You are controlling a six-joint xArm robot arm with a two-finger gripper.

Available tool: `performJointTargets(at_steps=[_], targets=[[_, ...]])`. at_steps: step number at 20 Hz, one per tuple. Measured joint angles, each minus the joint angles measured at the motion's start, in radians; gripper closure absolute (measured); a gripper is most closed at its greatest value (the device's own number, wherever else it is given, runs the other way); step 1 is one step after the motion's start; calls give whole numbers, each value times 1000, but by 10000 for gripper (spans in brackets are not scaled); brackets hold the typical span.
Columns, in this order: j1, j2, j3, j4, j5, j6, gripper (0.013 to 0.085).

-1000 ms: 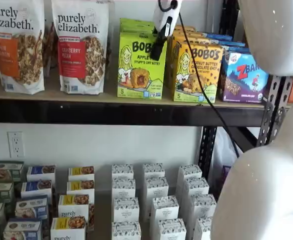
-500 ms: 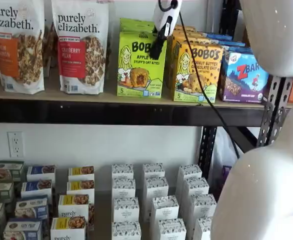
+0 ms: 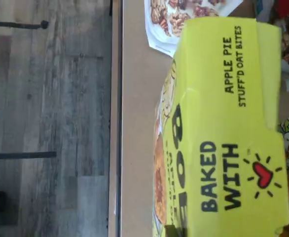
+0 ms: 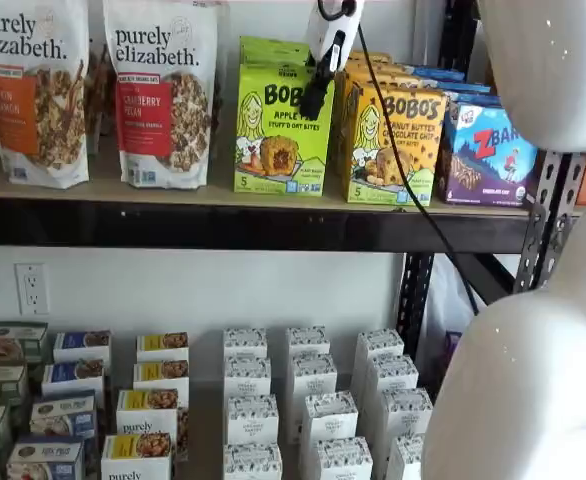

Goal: Pick the green box on the top shelf, the fourth from the left

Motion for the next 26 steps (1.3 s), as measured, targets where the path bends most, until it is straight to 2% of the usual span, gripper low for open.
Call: performJointTargets(at_steps=[6,19,26], targets=[[-7,1,-14,24,14,-2,810],[-7,6,-54,31,57,6,810],[-3,30,-107,19,121,16,810]])
